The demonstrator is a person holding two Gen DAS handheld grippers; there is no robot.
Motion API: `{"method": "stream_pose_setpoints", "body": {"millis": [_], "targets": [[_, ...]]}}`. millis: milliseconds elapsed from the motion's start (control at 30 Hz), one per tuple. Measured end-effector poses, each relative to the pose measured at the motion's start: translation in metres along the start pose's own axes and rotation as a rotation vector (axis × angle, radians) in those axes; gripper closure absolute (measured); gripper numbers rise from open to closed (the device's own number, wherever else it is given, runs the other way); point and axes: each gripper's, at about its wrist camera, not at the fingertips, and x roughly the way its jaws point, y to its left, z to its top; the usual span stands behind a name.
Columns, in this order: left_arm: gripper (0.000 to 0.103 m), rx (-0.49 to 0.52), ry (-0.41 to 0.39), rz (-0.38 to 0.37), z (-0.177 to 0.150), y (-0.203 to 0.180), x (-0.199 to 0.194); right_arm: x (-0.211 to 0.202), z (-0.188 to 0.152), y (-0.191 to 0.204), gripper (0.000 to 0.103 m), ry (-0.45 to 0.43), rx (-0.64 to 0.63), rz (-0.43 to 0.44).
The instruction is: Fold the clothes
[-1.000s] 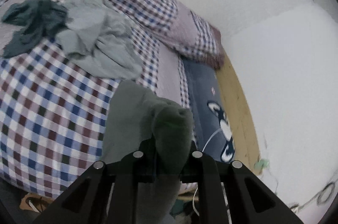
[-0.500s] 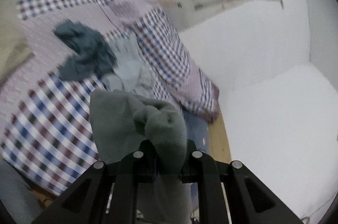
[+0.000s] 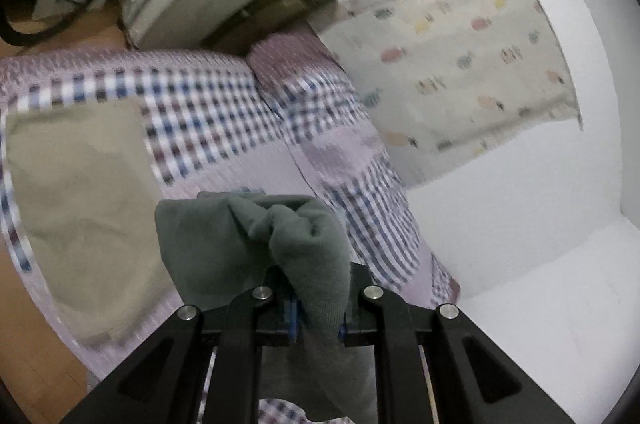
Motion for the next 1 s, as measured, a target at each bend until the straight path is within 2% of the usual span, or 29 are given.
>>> {"method": "stream_pose_setpoints", "body": {"millis": [200, 300, 433, 533, 567, 767, 1000], "targets": [[0.091, 0.006, -0.044, 0.049, 0.073, 0.044, 0.028, 0.094, 0.053, 0.016, 0.094, 0.006, -0.041, -0.01], [0.091, 0.033, -0.049, 0.07, 0.102, 0.061, 0.044, 0.129, 0.068, 0.024, 0.094, -0.013, -0.065, -0.054], [0.091, 0.108, -0.049, 0.087, 0.126, 0.08, 0.061, 0.167, 0.076, 0.043, 0.094, -0.04, -0.094, -0.127], [0.091, 0.161, -0.049, 0.101, 0.144, 0.096, 0.074, 0.191, 0.067, 0.071, 0.094, -0.065, -0.159, -0.199], [0.091, 0.167, -0.044, 0.114, 0.144, 0.11, 0.076, 0.198, 0.061, 0.081, 0.094, -0.071, -0.175, -0.213], [0.091, 0.1, -0.044, 0.192, 0.129, 0.203, 0.061, 0.229, 0.005, 0.16, 0.094, -0.026, -0.283, -0.128], [0.091, 0.113, -0.085, 0.2, 0.11, 0.244, 0.028, 0.229, -0.02, 0.21, 0.094, -0.028, -0.34, -0.062]]}}
